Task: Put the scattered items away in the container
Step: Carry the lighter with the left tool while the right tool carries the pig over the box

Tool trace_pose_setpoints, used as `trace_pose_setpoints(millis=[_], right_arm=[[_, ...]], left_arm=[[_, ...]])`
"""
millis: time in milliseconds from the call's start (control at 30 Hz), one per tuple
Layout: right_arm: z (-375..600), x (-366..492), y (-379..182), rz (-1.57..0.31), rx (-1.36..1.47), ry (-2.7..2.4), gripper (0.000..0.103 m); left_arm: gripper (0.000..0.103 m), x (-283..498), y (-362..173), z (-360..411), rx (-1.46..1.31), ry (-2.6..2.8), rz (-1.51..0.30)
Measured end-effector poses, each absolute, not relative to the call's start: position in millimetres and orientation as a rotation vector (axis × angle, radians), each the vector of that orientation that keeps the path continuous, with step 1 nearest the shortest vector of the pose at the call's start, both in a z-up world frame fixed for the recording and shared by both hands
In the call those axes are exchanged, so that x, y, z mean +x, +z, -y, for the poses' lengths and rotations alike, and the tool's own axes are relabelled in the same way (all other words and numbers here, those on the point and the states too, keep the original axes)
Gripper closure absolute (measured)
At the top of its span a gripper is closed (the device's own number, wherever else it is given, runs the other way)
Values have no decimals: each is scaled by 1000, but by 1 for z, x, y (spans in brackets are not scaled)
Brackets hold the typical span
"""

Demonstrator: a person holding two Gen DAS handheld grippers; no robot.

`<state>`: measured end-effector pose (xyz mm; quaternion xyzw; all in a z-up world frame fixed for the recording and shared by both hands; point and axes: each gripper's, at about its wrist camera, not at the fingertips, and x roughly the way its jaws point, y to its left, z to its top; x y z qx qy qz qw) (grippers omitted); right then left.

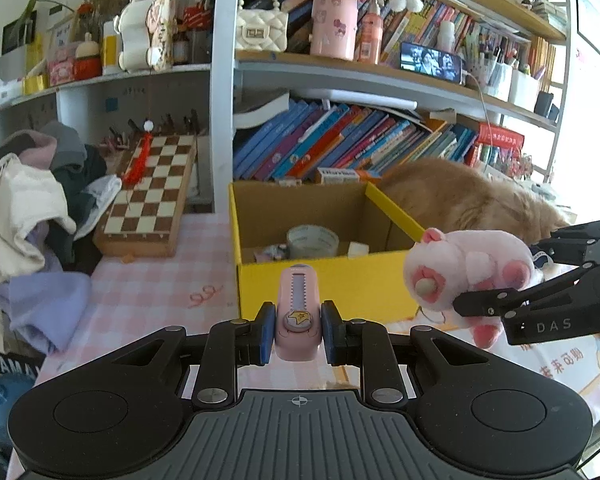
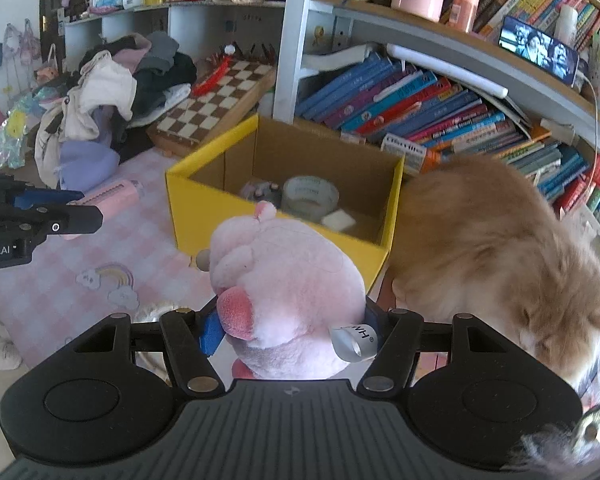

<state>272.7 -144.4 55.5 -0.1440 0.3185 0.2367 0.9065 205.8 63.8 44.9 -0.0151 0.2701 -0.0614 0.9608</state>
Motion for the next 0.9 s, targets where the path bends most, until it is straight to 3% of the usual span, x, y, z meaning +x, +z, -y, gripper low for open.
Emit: trace_pose_setpoints(millis=[500,900], right_arm=[[131,344,96,-551,-334,533,41],[110,443,90,-592,-401,603,41]], left_arm=[[80,275,80,-59,18,-126,-478],[80,362,56,-48,65,-116,-608]])
